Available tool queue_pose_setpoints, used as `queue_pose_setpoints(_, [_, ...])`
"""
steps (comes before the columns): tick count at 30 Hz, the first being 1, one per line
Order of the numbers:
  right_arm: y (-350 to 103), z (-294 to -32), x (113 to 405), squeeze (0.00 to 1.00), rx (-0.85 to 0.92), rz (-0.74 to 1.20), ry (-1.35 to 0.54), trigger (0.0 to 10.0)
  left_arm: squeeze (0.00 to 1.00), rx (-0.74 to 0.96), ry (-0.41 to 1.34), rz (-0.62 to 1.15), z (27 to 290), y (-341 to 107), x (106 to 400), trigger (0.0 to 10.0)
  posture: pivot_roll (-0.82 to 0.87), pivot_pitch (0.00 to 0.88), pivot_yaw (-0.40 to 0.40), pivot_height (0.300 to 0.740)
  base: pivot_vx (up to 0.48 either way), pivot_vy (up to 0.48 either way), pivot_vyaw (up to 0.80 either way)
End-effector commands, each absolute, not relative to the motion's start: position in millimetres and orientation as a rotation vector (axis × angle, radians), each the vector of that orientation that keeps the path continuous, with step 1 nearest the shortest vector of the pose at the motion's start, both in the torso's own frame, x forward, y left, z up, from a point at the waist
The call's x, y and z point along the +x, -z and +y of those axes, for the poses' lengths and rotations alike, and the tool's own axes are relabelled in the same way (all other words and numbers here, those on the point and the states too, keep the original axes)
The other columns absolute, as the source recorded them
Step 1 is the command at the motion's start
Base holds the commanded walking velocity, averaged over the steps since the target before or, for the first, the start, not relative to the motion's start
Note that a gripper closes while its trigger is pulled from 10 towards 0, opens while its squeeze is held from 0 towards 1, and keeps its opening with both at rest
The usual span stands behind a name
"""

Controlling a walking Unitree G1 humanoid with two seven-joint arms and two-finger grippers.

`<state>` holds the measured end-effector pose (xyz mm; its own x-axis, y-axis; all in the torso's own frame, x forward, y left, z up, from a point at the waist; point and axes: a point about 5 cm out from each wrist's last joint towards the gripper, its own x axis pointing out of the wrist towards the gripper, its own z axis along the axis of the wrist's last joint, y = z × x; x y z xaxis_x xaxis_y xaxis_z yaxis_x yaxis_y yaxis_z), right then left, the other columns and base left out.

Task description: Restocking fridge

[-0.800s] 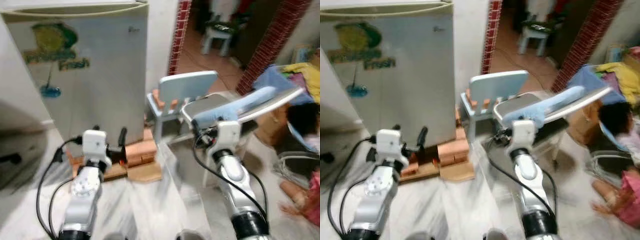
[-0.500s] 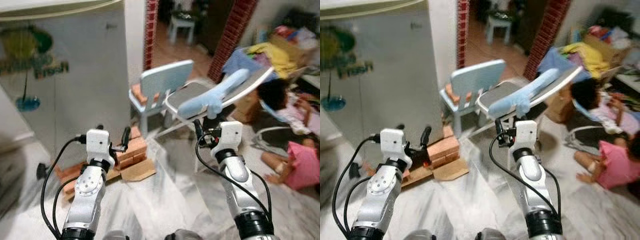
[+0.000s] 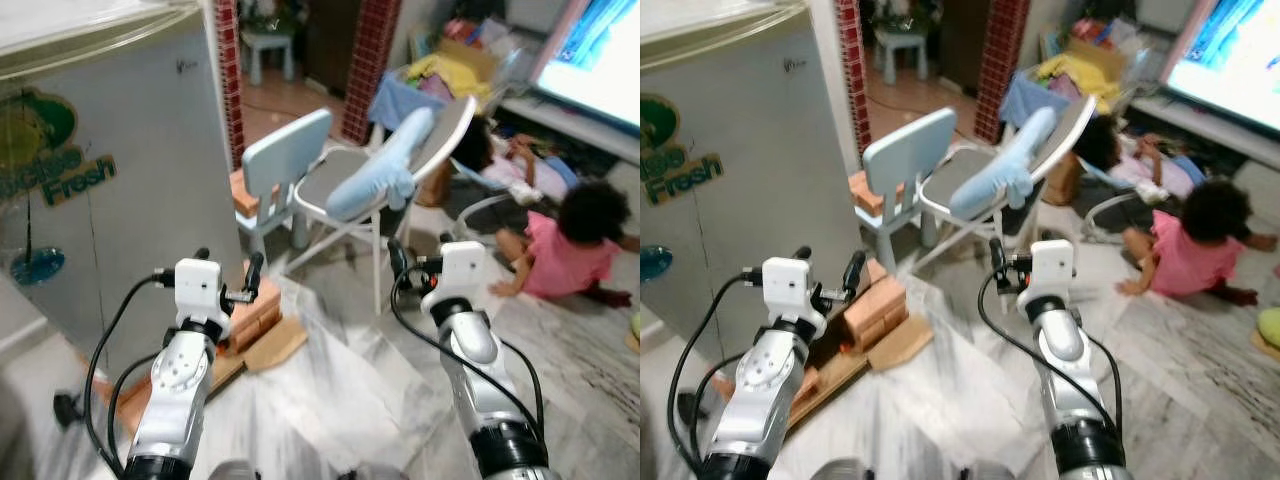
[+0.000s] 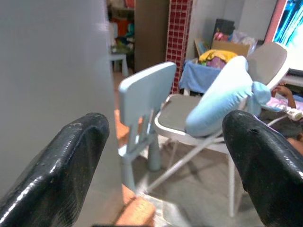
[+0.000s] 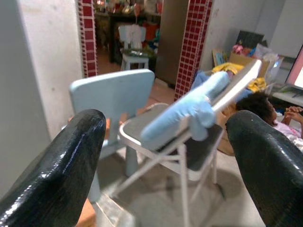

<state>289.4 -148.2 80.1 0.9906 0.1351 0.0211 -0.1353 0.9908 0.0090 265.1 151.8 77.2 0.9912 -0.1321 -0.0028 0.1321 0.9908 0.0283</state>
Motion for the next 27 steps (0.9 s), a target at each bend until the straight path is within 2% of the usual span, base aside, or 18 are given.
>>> queue_pose_setpoints(1, [-85.7,-142.0,291.8,0.0,0.017,-0.046,-0.143,10.0,0.0,0.048,0.122,-0.006,159.4,-79.0,265.8,10.0,0.02,0.0,-0.025,0.74,0.0,0.48,0.0])
queue_pose_setpoints(9, [-86.8,-148.3,290.7,0.0,0.028,-0.07,-0.069,10.0,0.0,0.096,0.182,-0.025,153.2,-84.9,272.7,10.0,0.0,0.0,0.055,0.74,0.0,0.06,0.0])
queue_pose_setpoints(15, [-82.9,-150.1,283.3,0.0,0.028,-0.067,-0.039,10.0,0.0,0.107,0.215,-0.026,148.6,-88.5,282.9,10.0,-0.02,0.0,0.063,0.74,0.0,0.0,0.0])
queue_pose_setpoints(27, [-92.0,-154.6,297.4,0.0,-0.022,-0.077,-0.071,10.0,0.0,0.08,0.196,-0.006,152.7,-85.4,279.7,10.0,0.01,0.0,0.015,0.74,0.0,0.462,0.0])
